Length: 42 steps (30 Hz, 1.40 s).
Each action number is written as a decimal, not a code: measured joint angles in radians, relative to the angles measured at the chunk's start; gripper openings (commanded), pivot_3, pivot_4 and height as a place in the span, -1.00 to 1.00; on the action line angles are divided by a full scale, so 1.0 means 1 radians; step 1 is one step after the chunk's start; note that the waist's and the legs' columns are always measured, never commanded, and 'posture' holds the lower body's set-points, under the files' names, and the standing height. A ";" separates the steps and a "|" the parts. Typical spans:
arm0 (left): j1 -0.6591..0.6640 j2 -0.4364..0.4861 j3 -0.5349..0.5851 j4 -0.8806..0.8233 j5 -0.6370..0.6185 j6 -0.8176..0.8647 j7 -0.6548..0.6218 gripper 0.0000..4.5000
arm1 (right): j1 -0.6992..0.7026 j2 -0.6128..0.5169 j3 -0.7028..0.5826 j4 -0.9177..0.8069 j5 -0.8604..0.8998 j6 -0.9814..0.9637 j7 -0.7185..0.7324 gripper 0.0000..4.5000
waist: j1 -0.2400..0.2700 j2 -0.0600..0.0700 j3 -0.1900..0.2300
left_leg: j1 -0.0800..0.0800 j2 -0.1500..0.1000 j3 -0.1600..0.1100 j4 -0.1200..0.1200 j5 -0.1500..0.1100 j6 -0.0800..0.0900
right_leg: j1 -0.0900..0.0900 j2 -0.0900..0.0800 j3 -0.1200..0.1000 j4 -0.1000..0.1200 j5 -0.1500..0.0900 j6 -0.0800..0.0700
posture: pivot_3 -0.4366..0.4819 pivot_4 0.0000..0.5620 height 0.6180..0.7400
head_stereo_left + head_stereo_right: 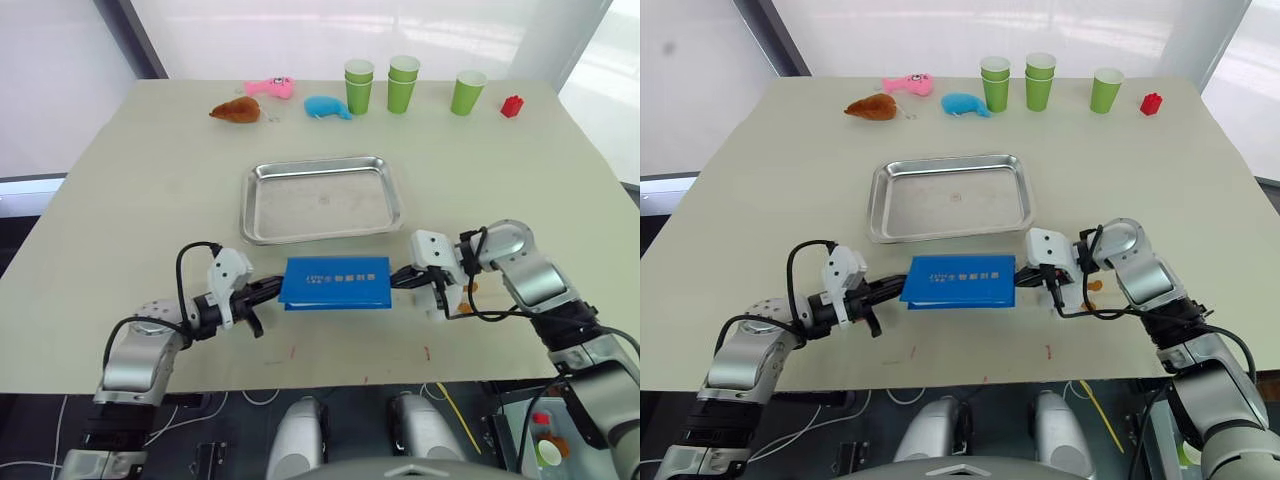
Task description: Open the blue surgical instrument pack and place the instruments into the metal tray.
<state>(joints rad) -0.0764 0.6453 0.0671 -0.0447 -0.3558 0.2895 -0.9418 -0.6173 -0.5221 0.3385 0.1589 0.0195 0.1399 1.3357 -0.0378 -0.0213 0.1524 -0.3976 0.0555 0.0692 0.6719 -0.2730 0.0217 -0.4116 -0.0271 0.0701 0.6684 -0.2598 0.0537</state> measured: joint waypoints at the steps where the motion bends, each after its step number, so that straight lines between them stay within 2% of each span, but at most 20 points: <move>1: 0.000 0.002 0.001 0.000 0.000 0.000 0.000 -0.99 | 0.000 0.004 0.001 0.011 -0.015 -0.018 -0.027 -1.00 | 0.000 0.000 0.000 | 0.000 0.000 0.000 0.000 0.000 0.000 | 0.000 0.000 0.000 0.000 0.000 0.000 | -0.05 -0.47 1.00; 7: 0.002 0.018 0.001 -0.005 -0.001 0.009 -0.006 -0.99 | -0.007 0.009 0.001 0.060 -0.039 -0.057 -0.082 -1.00 | 0.000 0.000 0.000 | 0.000 0.000 0.000 0.000 0.000 0.000 | 0.000 0.000 0.000 0.000 0.000 0.000 | -0.05 -0.47 1.00; 17: 0.002 0.017 0.000 -0.016 -0.001 0.026 0.004 -0.99 | -0.005 -0.033 0.001 0.046 -0.014 -0.052 -0.046 -1.00 | 0.002 0.000 0.000 | 0.000 0.000 0.000 0.000 0.000 0.000 | 0.000 0.000 0.000 0.000 0.000 0.000 | -0.05 -0.47 1.00; 26: 0.001 0.021 -0.003 -0.022 0.002 0.027 -0.004 -0.99 | 0.027 -0.118 -0.086 -0.072 0.050 -0.002 -0.076 -1.00 | 0.006 0.000 0.000 | -0.001 0.000 0.000 0.000 0.000 0.000 | 0.000 0.000 0.000 -0.001 0.000 0.000 | -0.05 -0.47 1.00; 32: 0.010 0.034 0.010 -0.024 -0.012 0.022 -0.037 -0.99 | 0.122 -0.117 -0.182 -0.304 0.188 0.169 -0.146 -1.00 | 0.006 0.000 0.000 | -0.001 0.000 -0.001 0.000 0.000 0.000 | 0.000 0.000 0.000 -0.001 0.000 0.000 | -0.05 -0.47 1.00; 36: 0.049 0.076 0.083 -0.046 -0.070 -0.004 -0.111 -0.99 | 0.254 -0.042 -0.247 -0.472 0.332 0.335 -0.262 -1.00 | 0.005 -0.001 0.000 | -0.002 0.000 -0.001 -0.001 0.000 0.000 | -0.001 0.000 -0.001 -0.001 0.000 0.000 | -0.05 -0.47 1.00; 38: 0.049 0.086 0.099 -0.055 -0.082 -0.014 -0.127 -0.99 | 0.278 -0.020 -0.251 -0.499 0.360 0.362 -0.292 -1.00 | 0.005 -0.001 0.000 | -0.002 0.000 -0.001 -0.001 0.000 0.000 | -0.001 -0.001 -0.001 -0.001 0.000 0.000 | -0.05 -0.47 1.00; 42: 0.068 0.158 0.157 -0.087 -0.119 -0.021 -0.189 -0.99 | 0.447 0.077 -0.260 -0.551 0.424 0.351 -0.368 -1.00 | 0.006 -0.003 -0.001 | -0.002 0.000 -0.001 -0.001 0.000 0.000 | 0.000 -0.001 -0.001 -0.002 0.000 0.000 | -0.05 -0.47 1.00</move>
<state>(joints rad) -0.0084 0.8029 0.2241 -0.1315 -0.4748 0.2687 -1.1310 -0.1701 -0.4452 0.0783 -0.3926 0.4436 0.4912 0.9672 -0.0318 -0.0239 0.1518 -0.3998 0.0556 0.0680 0.6714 -0.2731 0.0216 -0.4121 -0.0281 0.0687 0.6666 -0.2601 0.0537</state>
